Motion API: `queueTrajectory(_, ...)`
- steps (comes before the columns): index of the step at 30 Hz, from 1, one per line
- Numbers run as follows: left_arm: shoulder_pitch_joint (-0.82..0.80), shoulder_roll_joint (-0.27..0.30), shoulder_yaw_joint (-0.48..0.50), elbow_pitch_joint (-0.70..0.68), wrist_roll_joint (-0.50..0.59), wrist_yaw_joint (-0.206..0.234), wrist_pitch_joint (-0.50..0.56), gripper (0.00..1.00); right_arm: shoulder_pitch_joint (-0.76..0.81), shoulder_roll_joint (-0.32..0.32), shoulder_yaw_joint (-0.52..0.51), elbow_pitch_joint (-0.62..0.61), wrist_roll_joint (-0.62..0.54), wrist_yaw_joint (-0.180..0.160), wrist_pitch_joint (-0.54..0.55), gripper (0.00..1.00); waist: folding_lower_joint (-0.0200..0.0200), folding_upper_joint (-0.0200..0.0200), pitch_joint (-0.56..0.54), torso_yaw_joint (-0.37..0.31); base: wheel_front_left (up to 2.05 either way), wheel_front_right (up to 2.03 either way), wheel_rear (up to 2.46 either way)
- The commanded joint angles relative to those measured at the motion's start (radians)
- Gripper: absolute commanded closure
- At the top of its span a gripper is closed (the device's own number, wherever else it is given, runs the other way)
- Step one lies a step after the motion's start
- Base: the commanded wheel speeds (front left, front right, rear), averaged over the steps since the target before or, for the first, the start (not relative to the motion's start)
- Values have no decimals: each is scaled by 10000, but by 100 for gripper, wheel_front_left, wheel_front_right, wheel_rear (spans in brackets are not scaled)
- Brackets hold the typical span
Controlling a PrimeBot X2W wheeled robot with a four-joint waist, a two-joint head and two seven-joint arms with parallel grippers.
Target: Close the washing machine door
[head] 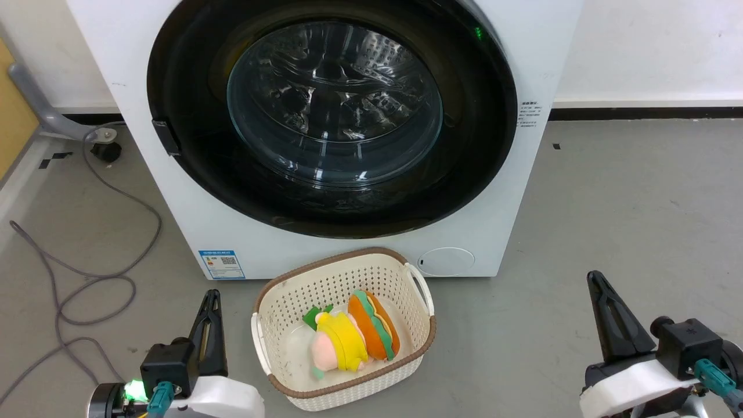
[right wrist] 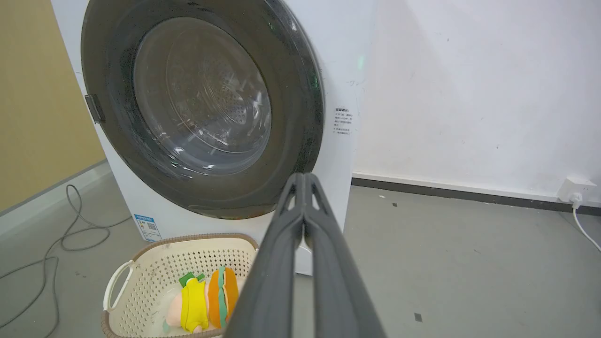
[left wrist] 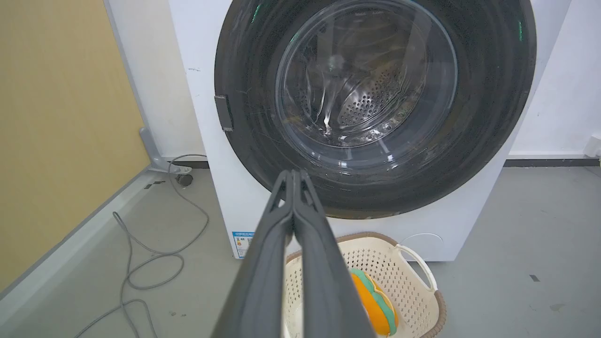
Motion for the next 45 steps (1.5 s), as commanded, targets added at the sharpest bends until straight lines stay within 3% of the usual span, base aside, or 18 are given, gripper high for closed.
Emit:
queueTrajectory(1,-78,-1,26,-57,115,-75,42,100,95,22,30,-82,-43,-4,44,100,1,-1,0,6,0,0,0)
queueTrajectory(45,-154,-5,96,-317,256,-458,920,100,178,42,285,-411,-167,-7,927,100,1,-1,9,210,0,0,0)
